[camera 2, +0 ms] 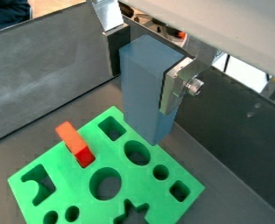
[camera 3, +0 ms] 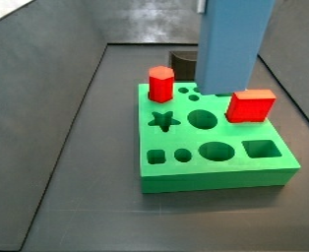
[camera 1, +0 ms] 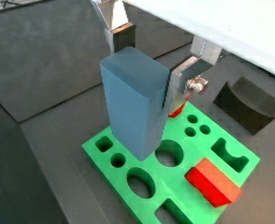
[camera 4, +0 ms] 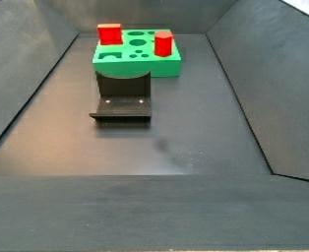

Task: Pick up the rectangle object. Move up. Place the rectangle object on the fixture. Regrasp the rectangle object. Move to above the board. Insert the rectangle object.
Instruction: Insert the rectangle object.

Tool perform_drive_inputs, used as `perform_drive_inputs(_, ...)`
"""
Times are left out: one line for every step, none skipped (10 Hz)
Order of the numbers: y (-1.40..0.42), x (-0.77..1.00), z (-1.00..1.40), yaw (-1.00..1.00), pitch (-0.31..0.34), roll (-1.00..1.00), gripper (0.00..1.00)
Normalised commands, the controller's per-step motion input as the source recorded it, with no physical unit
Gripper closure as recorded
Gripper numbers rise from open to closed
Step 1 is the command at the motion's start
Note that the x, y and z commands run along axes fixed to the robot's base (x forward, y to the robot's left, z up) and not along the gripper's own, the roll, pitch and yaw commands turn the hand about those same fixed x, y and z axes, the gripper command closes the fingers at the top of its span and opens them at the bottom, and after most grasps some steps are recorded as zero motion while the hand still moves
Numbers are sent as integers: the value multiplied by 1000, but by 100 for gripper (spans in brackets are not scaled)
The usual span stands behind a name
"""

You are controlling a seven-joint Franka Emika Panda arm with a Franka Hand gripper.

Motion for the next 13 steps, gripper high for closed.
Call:
perform_drive_inputs(0, 1000, -94, 43, 0, 189, 100)
perform_drive_inputs(0, 1000, -86, 69, 0, 160, 100)
perform_drive_inputs(29, 1000, -206, 103, 0, 7, 100)
perform_drive_inputs(66, 1000, -331, 146, -9, -14, 100)
perform_drive_inputs(71, 969, -320, 180, -21, -16, 100)
perform_drive_inputs(69, 963, -326, 189, -17, -24, 100)
perform_drive_inputs(26, 977, -351, 163, -24, -26, 100)
perform_drive_inputs(31, 971, -329, 166, -27, -19, 100)
perform_drive_inputs(0, 994, -231, 100, -47, 0, 100)
perform_drive_inputs(0, 1000, -151, 9, -40, 110, 100)
perform_drive_inputs(17, 1000, -106, 6, -51, 119, 100)
perform_drive_inputs(17, 1000, -94, 6, -51, 119, 100)
perform_drive_inputs(0, 1000, -117, 0, -51, 127, 100)
